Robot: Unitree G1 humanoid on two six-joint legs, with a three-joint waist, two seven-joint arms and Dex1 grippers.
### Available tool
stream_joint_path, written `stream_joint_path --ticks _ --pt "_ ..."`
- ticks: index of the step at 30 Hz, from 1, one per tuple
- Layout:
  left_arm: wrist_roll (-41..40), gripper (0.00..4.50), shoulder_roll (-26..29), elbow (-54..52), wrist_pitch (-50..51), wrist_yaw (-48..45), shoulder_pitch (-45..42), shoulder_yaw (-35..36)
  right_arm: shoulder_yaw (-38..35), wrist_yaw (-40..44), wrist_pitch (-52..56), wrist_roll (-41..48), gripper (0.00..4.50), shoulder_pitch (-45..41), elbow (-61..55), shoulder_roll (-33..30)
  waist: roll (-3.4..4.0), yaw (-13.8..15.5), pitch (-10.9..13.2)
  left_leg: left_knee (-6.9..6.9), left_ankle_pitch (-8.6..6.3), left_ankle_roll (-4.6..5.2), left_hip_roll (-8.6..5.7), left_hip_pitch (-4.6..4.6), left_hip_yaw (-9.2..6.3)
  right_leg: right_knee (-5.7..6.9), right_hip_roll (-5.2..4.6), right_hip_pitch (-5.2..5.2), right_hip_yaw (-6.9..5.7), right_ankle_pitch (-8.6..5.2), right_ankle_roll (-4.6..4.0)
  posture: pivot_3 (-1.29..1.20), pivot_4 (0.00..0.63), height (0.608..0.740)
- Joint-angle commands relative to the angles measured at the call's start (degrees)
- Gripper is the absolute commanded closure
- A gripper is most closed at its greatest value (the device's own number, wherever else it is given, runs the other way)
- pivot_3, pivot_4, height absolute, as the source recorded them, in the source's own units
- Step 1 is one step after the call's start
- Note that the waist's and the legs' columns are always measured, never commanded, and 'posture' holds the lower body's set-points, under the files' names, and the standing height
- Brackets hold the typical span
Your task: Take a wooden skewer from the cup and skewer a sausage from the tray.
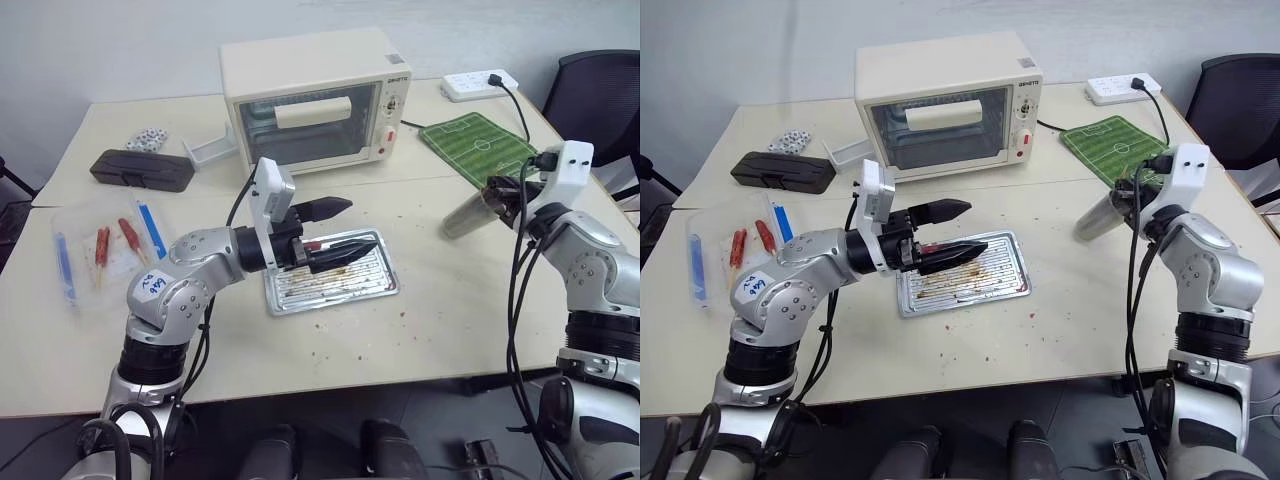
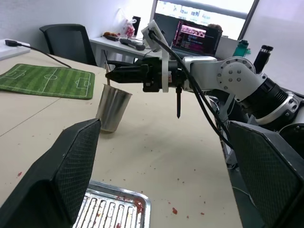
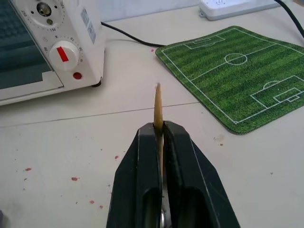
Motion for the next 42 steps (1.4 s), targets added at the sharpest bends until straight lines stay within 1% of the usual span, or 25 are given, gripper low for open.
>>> stream_joint_path --ticks 1,7,16,23,26,29,31,33,36,37,39,42 --pt "0.45 0.00 -0.22 -0.24 -1.55 -0.61 -0.69 0.13 -0.84 0.24 -0.13 1.06 4.27 -1.59 -2.98 -0.22 0.00 -0.02 0.00 0.00 0.00 0.00 0.00 0.00 0.03 0.00 0.00 -0.02 0.02 0.00 0.00 0.00 0.150 0.740" --pt "1.05 0.00 -0.05 0.58 -2.37 -1.20 -0.98 0.19 -1.99 -0.10 3.04 3.49 4.27 -4.58 -5.42 -0.91 0.00 -0.16 0.00 -0.04 0.00 0.01 0.03 -0.16 0.33 0.17 0.00 -0.47 0.28 0.02 0.03 0.00 0.150 0.740" --pt "1.74 0.00 -0.36 0.51 -3.27 -1.24 0.11 0.40 -1.55 -1.02 7.21 4.86 4.27 -5.89 -9.97 -1.28 -0.01 -0.04 0.00 -0.09 -0.01 0.03 0.04 -0.18 0.35 0.12 -0.01 -0.48 0.28 0.02 0.04 0.00 0.150 0.740" --pt "2.34 0.00 -0.95 1.50 -4.11 -1.68 -0.40 0.18 -2.27 -1.03 11.41 5.80 4.27 -7.93 -13.69 -4.13 -0.01 -0.05 0.01 -0.09 -0.01 0.03 0.04 -0.18 0.36 0.12 -0.01 -0.49 0.29 0.02 0.04 0.00 0.150 0.740" --pt "2.63 0.00 -1.03 1.67 -4.46 -2.01 -0.36 0.08 -2.90 -1.32 15.19 7.89 4.27 -10.71 -16.43 -6.15 -0.01 -0.10 0.01 -0.11 -0.01 0.03 0.05 -0.18 0.35 0.12 0.00 -0.51 0.29 0.02 0.04 0.00 0.150 0.740" --pt "2.77 0.00 -0.99 1.76 -4.84 -2.29 -0.28 0.02 -5.48 -2.62 20.47 11.99 4.27 -14.76 -17.71 -6.47 -0.01 -0.08 0.01 -0.11 -0.02 0.03 0.06 -0.18 0.37 0.12 0.00 -0.54 0.32 0.02 0.04 0.00 0.150 0.740" --pt "2.92 0.00 -0.86 1.78 -5.35 -2.42 -0.07 0.21 -9.01 -5.32 26.02 15.86 4.27 -18.06 -17.12 -5.17 -0.02 -0.04 0.01 -0.10 -0.02 0.03 0.07 -0.19 0.36 0.12 -0.01 -0.53 0.30 0.02 0.04 0.00 0.150 0.740" --pt "2.76 0.00 -1.21 1.91 -6.20 -1.98 0.03 1.13 -13.26 -9.32 32.21 19.98 4.27 -20.59 -16.10 -2.25 -0.05 0.01 0.01 -0.10 -0.02 0.04 0.07 -0.19 0.34 0.10 -0.03 -0.52 0.30 0.02 0.04 0.00 0.150 0.740" --pt "2.65 0.00 -2.43 1.67 -8.30 -0.01 0.19 3.33 -21.98 -17.15 43.62 26.95 4.27 -21.75 -16.75 7.94 -0.15 -0.15 -0.05 -0.11 -0.02 0.04 0.14 -0.18 0.35 0.11 -0.08 -0.51 0.34 0.04 0.01 0.00 0.150 0.740" --pt "2.89 0.00 -2.68 1.52 -9.02 0.45 0.28 3.66 -24.29 -18.89 46.90 28.01 4.27 -21.90 -17.35 10.75 -0.15 -0.19 -0.05 -0.10 -0.02 0.04 0.16 -0.19 0.35 0.11 -0.09 -0.52 0.35 0.06 -0.02 0.00 0.150 0.740" --pt "3.45 0.00 -2.75 0.94 -9.75 1.35 0.68 3.90 -26.58 -21.64 51.20 30.00 4.27 -20.72 -19.38 15.07 -0.14 -0.19 -0.05 -0.13 -0.01 0.01 0.21 -0.19 0.36 0.14 -0.12 -0.53 0.40 0.06 -0.04 0.00 0.150 0.740" --pt "4.16 0.00 -2.37 -0.13 -10.79 2.23 1.79 4.06 -28.38 -27.78 52.39 36.61 4.27 -18.35 -20.89 21.21 -0.13 -0.15 -0.05 -0.19 0.02 -0.03 0.19 -0.31 0.35 0.21 -0.08 -0.71 0.50 0.06 -0.06 0.00 0.150 0.740"
